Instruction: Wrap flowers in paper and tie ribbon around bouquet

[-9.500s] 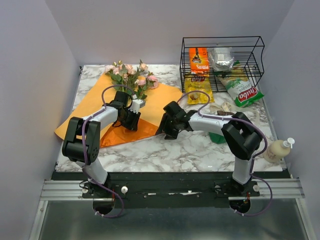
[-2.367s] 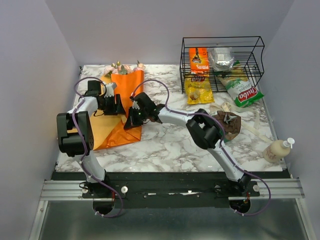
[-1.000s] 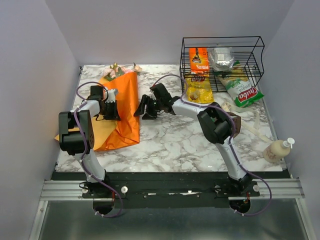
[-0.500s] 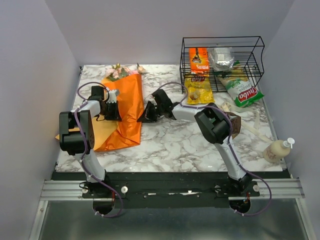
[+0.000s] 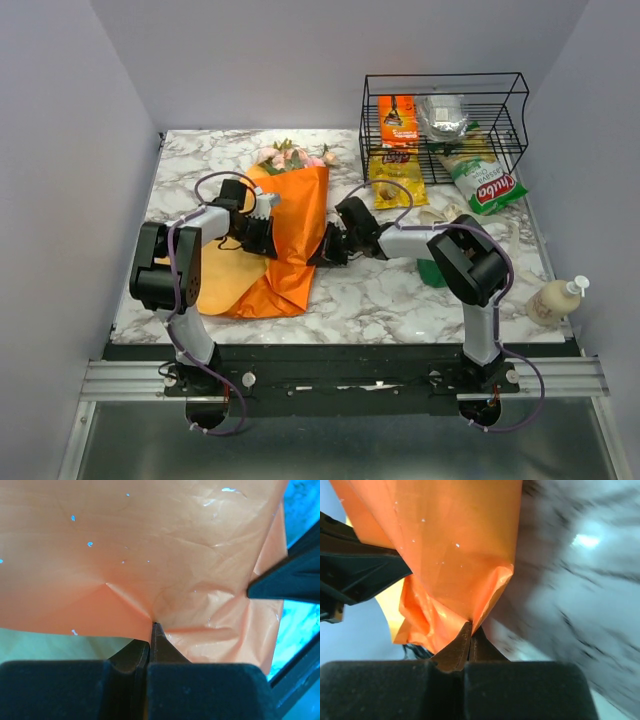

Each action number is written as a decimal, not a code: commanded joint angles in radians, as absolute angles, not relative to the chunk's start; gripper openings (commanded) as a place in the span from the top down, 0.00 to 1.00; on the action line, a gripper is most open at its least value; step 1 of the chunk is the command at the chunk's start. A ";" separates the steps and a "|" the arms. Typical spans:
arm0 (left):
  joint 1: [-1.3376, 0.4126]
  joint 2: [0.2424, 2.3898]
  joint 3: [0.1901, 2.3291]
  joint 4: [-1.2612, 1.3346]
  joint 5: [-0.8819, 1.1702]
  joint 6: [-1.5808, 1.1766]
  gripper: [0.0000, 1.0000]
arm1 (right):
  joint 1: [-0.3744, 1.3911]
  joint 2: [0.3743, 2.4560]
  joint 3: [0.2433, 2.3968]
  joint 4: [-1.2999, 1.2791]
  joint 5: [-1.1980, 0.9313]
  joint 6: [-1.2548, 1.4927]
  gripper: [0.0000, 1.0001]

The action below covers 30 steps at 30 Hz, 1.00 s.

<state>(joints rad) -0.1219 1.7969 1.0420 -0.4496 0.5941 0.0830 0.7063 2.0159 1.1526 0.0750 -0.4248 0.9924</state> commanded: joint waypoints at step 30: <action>-0.123 1.730 1.038 -0.483 0.632 0.112 0.57 | 0.873 2.132 1.361 -0.009 -0.627 0.606 0.99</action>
<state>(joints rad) -0.1429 1.7649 1.0241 -0.4656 0.6102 0.1123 0.8837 2.0499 1.3289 -0.0315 -0.5140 0.5606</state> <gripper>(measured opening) 0.408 0.025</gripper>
